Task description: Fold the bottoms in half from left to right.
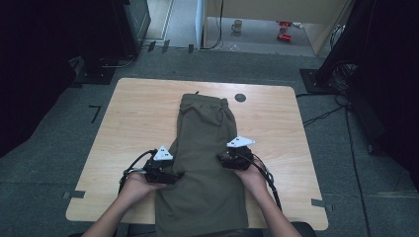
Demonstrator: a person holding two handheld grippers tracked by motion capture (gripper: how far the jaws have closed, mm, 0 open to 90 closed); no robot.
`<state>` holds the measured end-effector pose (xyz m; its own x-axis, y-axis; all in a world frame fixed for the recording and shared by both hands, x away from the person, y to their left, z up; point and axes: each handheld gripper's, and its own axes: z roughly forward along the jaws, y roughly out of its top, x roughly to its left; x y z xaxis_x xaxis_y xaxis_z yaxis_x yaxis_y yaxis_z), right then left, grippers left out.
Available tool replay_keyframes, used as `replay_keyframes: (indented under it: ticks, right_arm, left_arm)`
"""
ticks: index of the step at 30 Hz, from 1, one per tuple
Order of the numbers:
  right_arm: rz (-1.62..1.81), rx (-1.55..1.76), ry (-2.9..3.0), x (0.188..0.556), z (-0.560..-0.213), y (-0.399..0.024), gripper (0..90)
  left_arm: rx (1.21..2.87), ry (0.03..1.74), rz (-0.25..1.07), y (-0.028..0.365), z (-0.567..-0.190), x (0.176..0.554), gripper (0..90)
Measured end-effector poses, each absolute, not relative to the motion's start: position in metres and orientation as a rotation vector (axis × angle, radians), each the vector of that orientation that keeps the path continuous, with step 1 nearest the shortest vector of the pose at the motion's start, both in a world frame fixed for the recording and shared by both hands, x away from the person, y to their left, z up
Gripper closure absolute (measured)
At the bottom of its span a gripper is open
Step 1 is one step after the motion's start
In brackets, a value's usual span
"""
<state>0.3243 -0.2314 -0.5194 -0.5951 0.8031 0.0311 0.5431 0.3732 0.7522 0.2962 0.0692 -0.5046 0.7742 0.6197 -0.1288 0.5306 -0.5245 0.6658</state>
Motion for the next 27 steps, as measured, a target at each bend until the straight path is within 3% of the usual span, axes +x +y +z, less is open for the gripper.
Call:
replay_keyframes:
  ticks: [15, 27]
  right_arm:
    - [1.044, 1.142, 2.353, 0.305, -0.517, -0.223, 37.7]
    - [1.107, 1.178, 2.293, 0.318, -0.504, -0.224, 42.0]
  left_arm:
    - [2.242, 0.855, 0.131, 0.081, -0.503, 0.278, 37.4]
    - [2.156, 0.906, 0.224, 0.093, -0.489, 0.301, 37.5]
